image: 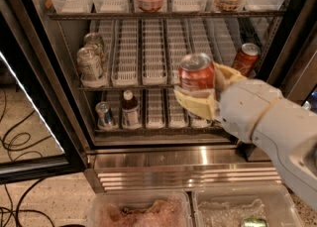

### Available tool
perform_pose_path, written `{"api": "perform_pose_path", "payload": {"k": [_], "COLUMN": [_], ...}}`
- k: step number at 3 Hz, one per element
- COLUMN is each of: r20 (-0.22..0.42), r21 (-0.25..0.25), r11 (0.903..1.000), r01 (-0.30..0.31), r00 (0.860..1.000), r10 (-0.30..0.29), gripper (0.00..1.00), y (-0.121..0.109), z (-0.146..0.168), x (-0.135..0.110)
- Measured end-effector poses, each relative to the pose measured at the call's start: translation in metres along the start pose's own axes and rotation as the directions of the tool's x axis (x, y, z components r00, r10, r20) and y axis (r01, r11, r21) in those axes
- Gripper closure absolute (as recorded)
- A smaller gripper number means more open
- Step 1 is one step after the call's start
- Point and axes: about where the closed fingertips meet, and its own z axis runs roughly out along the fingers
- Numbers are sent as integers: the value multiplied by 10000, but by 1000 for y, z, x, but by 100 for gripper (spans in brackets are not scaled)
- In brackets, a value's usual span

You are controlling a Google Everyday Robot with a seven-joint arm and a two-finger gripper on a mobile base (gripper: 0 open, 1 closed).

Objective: Pick coke can from top shelf of fridge

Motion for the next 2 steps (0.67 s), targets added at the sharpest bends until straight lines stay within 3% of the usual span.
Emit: {"api": "perform_pose_path", "payload": {"k": [1,2], "r20": [-315,-303], "r21": [325,317], "r11": [9994,9995], "r01": [-73,-62], "r00": [9995,9995], "r10": [83,71], "gripper": [100,100], "y": [-4,-4], "z": [-16,-15], "x": [15,14]}}
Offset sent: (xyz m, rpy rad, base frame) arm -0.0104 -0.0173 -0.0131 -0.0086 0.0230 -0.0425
